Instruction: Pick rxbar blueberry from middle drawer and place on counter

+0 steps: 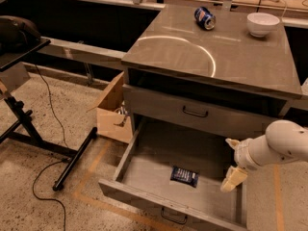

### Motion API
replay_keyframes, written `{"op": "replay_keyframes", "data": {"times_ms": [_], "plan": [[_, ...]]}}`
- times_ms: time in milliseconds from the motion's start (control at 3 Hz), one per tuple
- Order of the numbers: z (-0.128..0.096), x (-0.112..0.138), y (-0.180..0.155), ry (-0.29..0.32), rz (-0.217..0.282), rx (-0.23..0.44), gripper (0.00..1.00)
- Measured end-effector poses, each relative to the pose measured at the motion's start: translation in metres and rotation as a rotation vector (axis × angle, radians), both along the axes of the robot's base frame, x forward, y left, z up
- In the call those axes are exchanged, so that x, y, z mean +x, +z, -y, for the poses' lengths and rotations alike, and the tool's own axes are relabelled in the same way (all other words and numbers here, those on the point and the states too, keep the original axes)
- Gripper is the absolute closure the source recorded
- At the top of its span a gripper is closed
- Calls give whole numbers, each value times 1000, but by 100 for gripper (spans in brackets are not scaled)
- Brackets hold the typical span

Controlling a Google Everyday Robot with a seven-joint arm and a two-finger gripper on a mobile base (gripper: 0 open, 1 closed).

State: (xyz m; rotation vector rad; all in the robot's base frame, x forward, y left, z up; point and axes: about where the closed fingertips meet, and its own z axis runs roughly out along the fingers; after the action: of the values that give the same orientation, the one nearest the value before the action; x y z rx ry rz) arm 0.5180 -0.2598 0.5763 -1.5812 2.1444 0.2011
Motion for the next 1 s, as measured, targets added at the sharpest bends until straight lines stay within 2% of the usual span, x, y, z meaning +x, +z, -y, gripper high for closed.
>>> {"op": "replay_keyframes", "data": {"times_ms": [667,1000], "plan": [[-12,16,-68,72,-31,123,0],[-15,25,-104,77,-41,183,0]]}}
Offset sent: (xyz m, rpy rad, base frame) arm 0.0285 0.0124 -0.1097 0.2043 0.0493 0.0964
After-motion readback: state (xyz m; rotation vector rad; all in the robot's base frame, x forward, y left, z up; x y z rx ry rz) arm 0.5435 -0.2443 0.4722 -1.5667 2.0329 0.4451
